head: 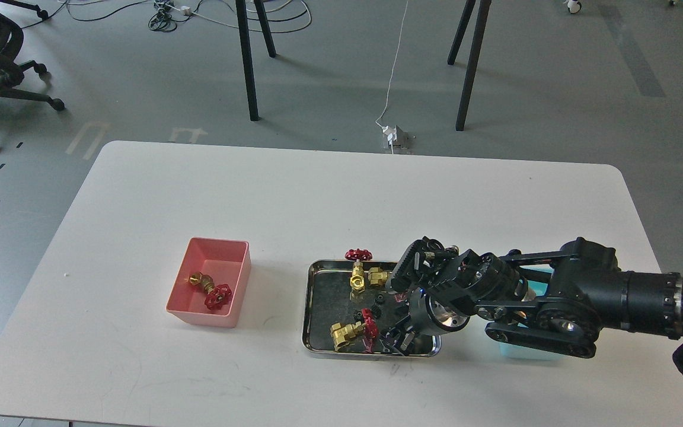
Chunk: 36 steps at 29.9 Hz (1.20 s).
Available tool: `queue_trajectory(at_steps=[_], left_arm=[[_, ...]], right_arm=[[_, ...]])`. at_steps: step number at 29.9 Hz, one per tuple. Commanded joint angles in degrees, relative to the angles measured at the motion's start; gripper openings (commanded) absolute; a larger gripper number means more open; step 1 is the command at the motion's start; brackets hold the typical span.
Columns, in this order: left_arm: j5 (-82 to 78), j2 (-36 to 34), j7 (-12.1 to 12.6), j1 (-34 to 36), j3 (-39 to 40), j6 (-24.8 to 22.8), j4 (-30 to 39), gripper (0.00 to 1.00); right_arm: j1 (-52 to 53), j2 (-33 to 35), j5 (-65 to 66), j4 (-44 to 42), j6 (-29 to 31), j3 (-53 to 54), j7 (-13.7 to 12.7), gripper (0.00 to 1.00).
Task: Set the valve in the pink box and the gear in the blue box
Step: 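Close the right gripper on the small dark gear among the valves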
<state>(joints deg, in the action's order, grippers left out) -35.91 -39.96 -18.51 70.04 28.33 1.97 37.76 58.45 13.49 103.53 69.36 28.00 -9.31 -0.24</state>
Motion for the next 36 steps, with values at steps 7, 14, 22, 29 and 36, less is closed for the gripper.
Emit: queue_trajectory(at_steps=[7,14,22,29,36], left_arm=[[0.0,0.0,0.0,0.0,0.0,-0.2,-0.8,0.97],[0.0,0.0,0.0,0.0,0.1,-0.2,-0.8,0.97],[0.0,-0.1,0.0,0.0,0.1,-0.2,-0.8,0.97],[0.0,-0.1,0.0,0.0,0.1,-0.2,-0.8,0.97],[0.0,-0.1,0.0,0.0,0.1,-0.1,-0.8,0.97]], right_arm=[[0.2,0.6,0.0,0.3,0.0,0.0,0.0,0.51],[0.3,0.7,0.0,0.4,0.0,-0.1,-0.1,0.51],[0.3,1.3,0.1,0.4,0.0,-1.1,-0.1,0.51],[0.2,1.9,0.1,0.4,0.0,-1.3,-0.1,0.4],[0.4,2.1,-0.1,0.9,0.0,-1.1,-1.8,0.15]])
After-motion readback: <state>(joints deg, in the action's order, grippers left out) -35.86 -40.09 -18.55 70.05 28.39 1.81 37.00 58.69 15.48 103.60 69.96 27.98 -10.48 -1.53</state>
